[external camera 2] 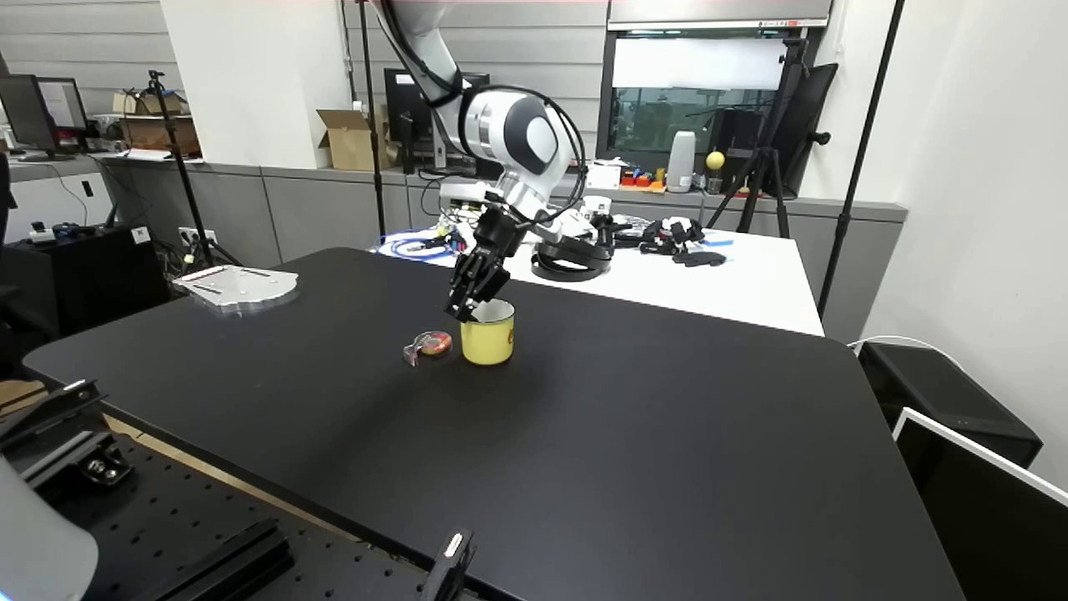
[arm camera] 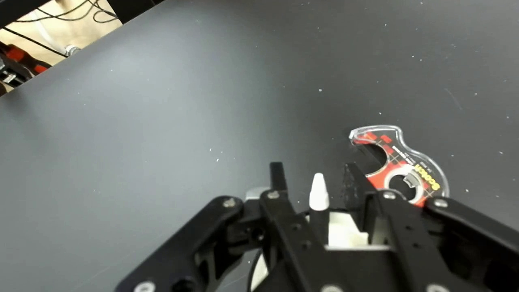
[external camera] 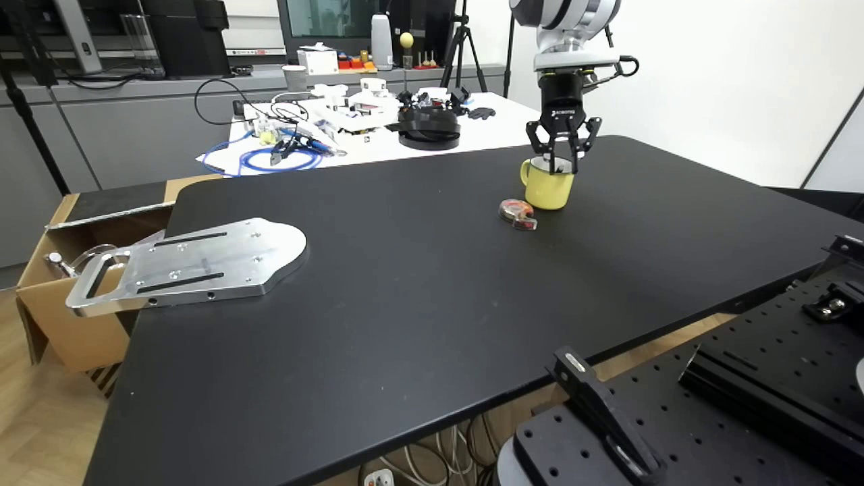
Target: Flip the pen in the cup
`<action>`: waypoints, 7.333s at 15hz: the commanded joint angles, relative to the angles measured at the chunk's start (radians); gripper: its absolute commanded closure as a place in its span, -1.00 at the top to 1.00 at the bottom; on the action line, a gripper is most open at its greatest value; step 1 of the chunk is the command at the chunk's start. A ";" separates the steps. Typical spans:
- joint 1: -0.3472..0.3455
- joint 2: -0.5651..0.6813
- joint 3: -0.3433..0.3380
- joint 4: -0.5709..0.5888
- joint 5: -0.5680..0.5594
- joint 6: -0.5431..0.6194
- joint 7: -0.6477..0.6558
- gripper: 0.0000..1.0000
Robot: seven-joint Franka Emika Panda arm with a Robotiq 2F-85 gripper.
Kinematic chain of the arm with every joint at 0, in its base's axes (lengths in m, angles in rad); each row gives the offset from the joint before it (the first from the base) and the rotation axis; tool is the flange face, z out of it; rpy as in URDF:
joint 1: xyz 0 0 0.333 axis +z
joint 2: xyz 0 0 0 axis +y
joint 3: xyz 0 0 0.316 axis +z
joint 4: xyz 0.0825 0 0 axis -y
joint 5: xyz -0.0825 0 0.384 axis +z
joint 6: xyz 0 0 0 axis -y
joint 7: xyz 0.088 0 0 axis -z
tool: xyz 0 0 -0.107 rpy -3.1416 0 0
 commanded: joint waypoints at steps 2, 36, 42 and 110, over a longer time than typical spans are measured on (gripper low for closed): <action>0.002 -0.019 0.004 -0.019 0.012 0.013 -0.002 -0.94; 0.324 -0.437 0.158 -0.649 -0.185 0.975 -0.049 -0.94; 0.325 -0.362 0.100 -0.719 -0.194 1.133 -0.043 -0.94; 0.283 -0.005 0.109 -0.298 -0.236 1.004 -0.202 -0.73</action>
